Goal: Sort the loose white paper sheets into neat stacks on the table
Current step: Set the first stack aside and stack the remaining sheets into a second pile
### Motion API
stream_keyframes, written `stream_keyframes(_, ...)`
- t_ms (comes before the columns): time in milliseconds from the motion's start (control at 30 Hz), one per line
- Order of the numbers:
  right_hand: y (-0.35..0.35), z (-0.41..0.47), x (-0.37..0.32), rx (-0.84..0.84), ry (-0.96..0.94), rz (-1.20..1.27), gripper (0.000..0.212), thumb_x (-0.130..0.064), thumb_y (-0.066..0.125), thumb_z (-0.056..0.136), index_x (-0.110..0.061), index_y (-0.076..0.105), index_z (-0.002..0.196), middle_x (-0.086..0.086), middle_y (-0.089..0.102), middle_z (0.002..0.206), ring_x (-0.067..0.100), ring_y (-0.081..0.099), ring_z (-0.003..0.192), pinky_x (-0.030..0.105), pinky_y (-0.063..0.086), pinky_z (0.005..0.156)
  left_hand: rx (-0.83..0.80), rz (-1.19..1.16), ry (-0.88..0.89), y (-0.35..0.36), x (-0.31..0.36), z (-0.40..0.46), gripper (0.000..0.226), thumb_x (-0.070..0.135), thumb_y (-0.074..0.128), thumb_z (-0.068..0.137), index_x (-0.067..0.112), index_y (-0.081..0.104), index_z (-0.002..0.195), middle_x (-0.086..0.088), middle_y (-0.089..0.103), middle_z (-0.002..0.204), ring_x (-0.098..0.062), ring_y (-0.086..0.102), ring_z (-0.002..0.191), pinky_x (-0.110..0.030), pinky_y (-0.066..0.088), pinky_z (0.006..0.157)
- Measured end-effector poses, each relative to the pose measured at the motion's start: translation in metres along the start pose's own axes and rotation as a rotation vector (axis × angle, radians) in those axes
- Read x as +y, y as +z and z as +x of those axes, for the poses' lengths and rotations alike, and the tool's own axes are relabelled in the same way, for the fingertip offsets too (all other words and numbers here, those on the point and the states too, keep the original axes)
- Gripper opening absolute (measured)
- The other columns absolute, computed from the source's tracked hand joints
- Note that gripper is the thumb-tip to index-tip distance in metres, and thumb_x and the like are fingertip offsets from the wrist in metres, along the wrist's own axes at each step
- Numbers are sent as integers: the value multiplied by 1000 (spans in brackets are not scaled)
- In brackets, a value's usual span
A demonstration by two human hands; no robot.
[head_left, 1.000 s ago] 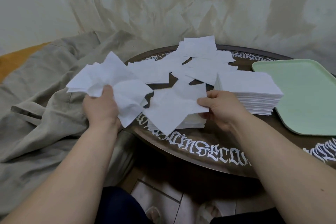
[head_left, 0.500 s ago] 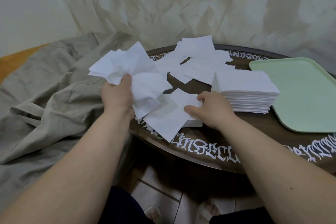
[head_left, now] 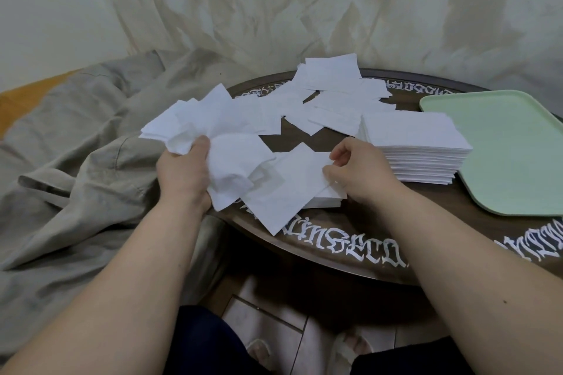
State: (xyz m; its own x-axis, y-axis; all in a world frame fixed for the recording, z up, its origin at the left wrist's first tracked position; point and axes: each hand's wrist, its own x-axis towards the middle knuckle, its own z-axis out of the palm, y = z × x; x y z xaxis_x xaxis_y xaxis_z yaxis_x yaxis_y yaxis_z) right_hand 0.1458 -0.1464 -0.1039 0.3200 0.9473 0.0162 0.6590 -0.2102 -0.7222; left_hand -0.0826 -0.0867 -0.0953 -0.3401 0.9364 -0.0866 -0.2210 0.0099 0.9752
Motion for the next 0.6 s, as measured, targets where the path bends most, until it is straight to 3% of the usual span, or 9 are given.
stream_keyframes(100,0,-1,0,-25,-1,34,15,-21,66,80,-17,59,93,-8,56,81,16,56,80,31,48,69,-34,-9,2,0,2,-1,11,9,63,88,19,63,86,6,70,88,-14,68,82,-35,57,79)
stream_keyframes(300,-3,-5,-7,-60,-60,-23,8,-11,62,82,-19,61,84,-8,57,79,15,56,76,24,43,61,-118,9,-25,0,2,-7,7,10,64,88,17,65,88,2,71,90,-18,69,85,-36,57,78)
stream_keyframes(400,-10,-11,-15,21,-28,239,21,-3,57,86,-21,62,76,-3,61,76,13,58,66,23,50,61,-111,2,2,-1,5,-10,8,10,64,89,17,65,88,3,70,90,-17,68,83,-34,57,77)
stream_keyframes(500,-18,-16,-18,113,73,589,25,4,53,88,-15,67,78,3,65,89,15,60,68,13,50,57,-81,-24,10,-2,8,-9,9,10,63,89,17,63,85,6,69,86,-13,67,78,-32,56,75)
stream_keyframes(600,-17,-24,-13,3,152,510,23,7,55,86,-11,69,83,7,66,93,17,63,64,17,55,62,-62,-41,-4,-2,9,-10,7,11,64,88,17,63,85,6,70,86,-13,67,77,-33,57,76)
